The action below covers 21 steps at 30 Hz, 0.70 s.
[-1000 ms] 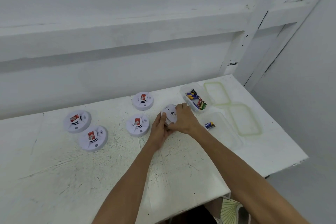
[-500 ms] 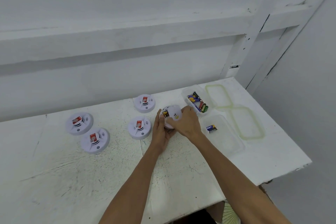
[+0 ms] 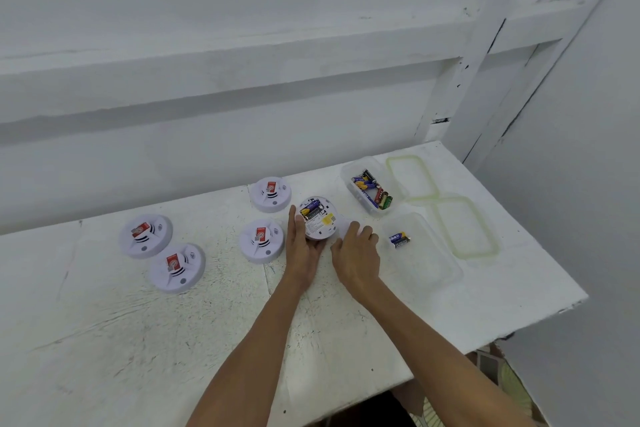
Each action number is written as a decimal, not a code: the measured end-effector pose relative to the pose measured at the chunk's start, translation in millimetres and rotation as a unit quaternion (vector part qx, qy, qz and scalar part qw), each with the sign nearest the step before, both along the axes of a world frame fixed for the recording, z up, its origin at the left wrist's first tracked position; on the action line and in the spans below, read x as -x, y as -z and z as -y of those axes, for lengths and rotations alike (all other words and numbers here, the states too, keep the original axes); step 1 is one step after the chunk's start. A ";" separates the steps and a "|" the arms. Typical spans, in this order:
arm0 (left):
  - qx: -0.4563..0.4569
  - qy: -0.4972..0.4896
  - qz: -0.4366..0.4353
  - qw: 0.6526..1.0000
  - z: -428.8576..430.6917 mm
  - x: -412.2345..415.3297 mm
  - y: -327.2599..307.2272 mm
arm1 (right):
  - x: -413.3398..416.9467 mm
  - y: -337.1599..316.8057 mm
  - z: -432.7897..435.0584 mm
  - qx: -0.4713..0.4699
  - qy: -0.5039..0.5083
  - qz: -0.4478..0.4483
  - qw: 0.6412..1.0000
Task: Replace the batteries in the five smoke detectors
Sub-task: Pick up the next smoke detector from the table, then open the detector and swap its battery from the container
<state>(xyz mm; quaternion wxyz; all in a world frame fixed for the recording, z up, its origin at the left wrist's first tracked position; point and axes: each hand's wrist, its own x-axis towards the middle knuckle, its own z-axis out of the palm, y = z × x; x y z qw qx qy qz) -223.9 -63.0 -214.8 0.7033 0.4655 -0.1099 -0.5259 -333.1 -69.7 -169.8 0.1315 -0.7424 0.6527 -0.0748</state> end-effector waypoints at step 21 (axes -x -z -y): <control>-0.018 0.087 0.027 0.996 -5.5 -1.8 -11.0 | -3.0 -3.7 31.3 0.002 -0.087 0.279 0.956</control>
